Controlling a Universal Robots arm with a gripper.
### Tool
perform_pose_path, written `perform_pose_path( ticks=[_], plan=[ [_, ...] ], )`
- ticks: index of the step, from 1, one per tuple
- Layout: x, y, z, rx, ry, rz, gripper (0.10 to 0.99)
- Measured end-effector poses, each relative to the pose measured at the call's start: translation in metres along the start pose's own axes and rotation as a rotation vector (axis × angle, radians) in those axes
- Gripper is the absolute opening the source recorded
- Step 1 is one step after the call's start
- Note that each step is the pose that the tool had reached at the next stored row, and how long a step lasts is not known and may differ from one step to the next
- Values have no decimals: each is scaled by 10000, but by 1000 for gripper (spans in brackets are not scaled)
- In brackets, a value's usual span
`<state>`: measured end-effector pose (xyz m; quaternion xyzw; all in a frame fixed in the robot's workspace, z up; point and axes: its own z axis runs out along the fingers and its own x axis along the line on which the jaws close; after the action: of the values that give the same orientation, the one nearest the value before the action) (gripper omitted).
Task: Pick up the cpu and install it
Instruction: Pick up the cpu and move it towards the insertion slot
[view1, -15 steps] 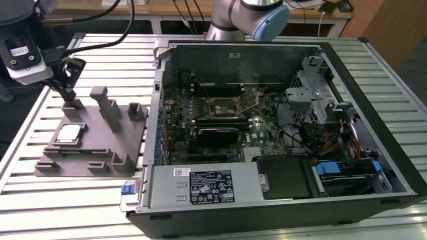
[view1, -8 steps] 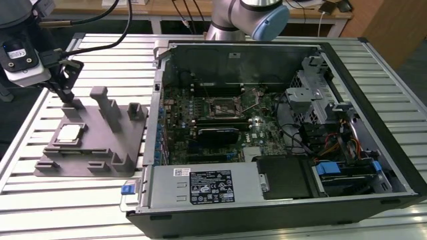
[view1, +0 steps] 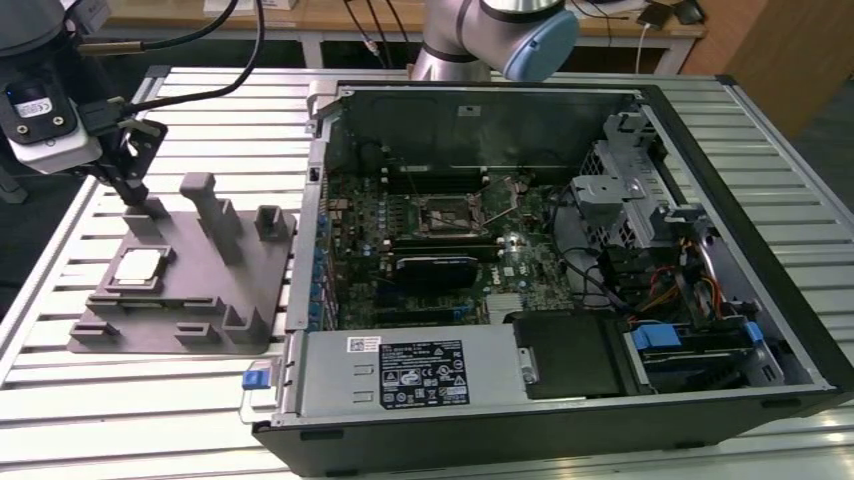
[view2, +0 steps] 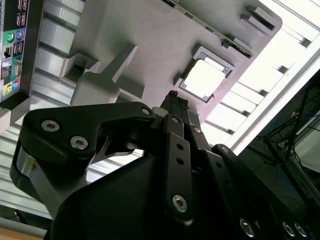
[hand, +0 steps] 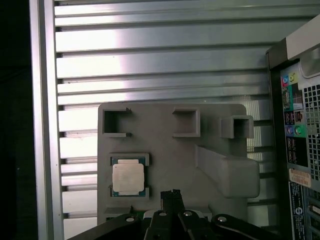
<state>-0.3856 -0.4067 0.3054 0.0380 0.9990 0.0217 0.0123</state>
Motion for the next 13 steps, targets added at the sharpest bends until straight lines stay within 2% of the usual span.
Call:
perform_pose_path(
  ticks=[13],
  plan=[
    [108,-14,120,2,8,0,106]
  ],
)
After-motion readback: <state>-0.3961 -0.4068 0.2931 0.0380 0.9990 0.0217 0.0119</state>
